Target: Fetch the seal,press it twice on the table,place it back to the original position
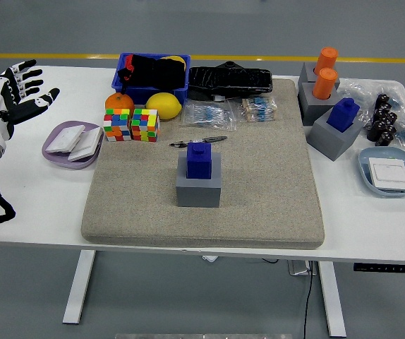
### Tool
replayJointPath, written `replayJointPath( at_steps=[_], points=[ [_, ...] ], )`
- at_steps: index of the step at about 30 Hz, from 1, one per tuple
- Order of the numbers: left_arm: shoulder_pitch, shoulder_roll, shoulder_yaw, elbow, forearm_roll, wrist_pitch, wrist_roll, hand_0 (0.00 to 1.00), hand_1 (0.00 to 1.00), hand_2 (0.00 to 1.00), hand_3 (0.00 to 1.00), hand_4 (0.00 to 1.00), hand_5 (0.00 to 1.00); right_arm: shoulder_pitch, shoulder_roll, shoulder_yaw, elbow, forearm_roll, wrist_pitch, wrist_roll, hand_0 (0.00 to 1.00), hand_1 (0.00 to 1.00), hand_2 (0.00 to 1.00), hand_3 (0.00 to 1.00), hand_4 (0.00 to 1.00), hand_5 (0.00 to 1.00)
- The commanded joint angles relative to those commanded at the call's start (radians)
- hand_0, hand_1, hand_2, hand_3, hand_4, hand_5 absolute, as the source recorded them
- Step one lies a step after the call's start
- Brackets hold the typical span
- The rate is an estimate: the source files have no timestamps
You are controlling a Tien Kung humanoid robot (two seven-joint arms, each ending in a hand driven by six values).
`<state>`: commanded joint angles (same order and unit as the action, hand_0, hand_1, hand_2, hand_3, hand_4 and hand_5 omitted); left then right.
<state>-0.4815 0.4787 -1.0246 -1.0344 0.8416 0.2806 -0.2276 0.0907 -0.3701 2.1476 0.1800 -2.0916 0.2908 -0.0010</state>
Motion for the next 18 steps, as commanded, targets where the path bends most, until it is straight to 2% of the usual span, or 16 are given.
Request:
replayJointPath(
  at_steps=[18],
  points=[
    [-0.003, 0.003, -0.004, 0.001, 0.002, -0.004, 0.008, 0.75, 0.76, 0.786, 0.826, 0.82, 0.091, 0.005, -0.001, 0.003, 0.0, 0.0, 0.0, 0.0, 0.785, 0.683, 0.663, 0.616, 0.783, 0.448]
  ],
)
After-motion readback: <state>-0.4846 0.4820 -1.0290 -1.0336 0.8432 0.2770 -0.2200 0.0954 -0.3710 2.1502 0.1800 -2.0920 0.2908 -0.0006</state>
